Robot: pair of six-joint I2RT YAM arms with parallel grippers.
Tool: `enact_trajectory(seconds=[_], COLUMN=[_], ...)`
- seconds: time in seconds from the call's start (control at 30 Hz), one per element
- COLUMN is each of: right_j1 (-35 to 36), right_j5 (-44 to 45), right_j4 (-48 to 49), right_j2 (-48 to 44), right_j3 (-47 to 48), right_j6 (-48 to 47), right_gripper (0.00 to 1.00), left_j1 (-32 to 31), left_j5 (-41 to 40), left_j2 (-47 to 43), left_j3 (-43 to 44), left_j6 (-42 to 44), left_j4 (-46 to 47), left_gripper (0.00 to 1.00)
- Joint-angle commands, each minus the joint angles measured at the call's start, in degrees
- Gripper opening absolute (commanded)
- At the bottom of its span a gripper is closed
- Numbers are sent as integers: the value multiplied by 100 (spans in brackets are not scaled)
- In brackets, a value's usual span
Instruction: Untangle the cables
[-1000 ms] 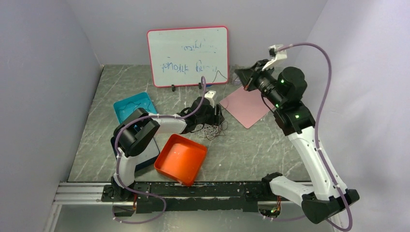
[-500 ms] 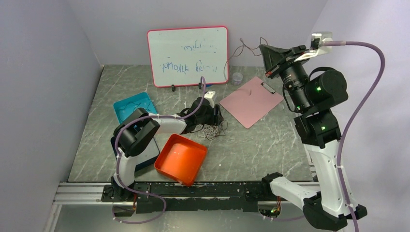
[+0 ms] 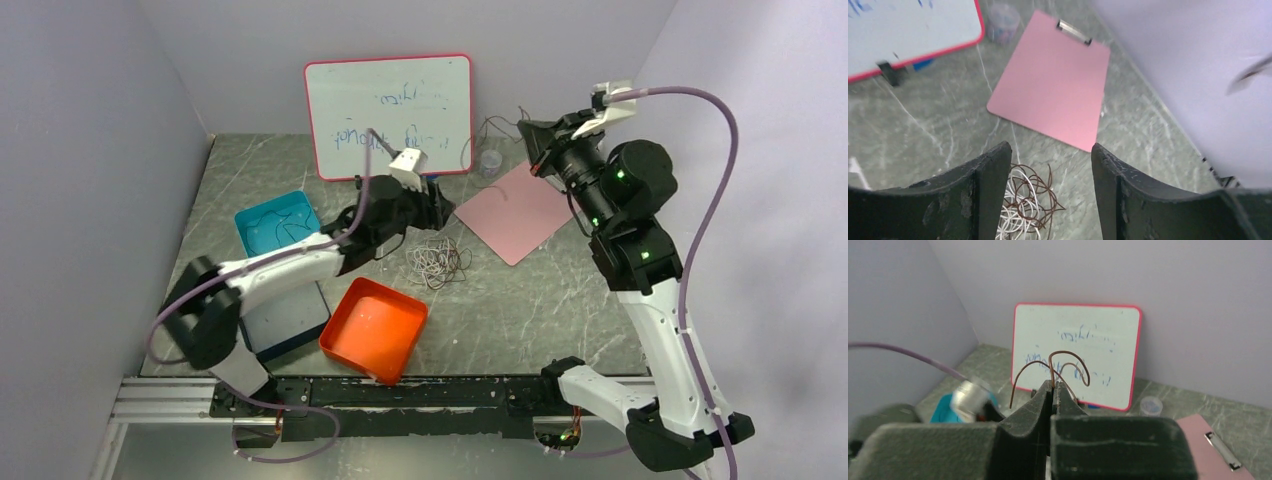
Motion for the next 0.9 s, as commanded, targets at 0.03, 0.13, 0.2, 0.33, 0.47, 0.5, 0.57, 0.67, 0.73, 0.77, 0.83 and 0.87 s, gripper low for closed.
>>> enact_trajectory(seconds=[0.03,0.13,0.2,0.33,0.47,0.5,0.57,0.67,0.73,0.77,0.83,0.87], right_j1=[-21,-18,-6,276,1234,1505,1869,2264,2538,2678,2926,3039], right_j5=[-328,-649,-873,-986,-251,-79,-58,-522,-736,-813,-907,-932], right_j4=[-93,-108,-68,-8,-131,-149,-176,-48,-17,-39,-115,-140], right_j2=[-53,99,217,476,716,775,898,1022,1089,1125,1179,1200], right_j3=[-316,-419,-508,-654,-612,-601,-603,-757,-848,-906,-1024,-1117], right_j6=[-243,-254,-197,-117,-386,-470,-591,-630,-672,-705,-748,-739], right_gripper=[0,0,0,0,0,0,0,0,0,0,0,0], left_j1=[221,485,795,1214,1281,1281,1285,1288,1290,1282,1292,1302], left_j5=[-556,-733,-868,-1536,-2233,-2334,-2417,-2574,-2747,-2863,-3086,-3260], left_j2=[-1384,-2094,-2541,-3104,-3574,-3699,-3983,-4359,-4544,-4610,-4695,-4708], left_j3=[-548,-772,-840,-868,-884,-896,-970,-1119,-1167,-1170,-1169,-1166], left_j6=[346,378,359,231,70,30,69,133,157,151,173,188], left_j4=[-588,-1143,-1647,-2838,-3794,-3976,-4129,-4209,-4270,-4320,-4390,-4420], left_gripper=[67,68,70,70,71,71,72,72,73,74,74,74])
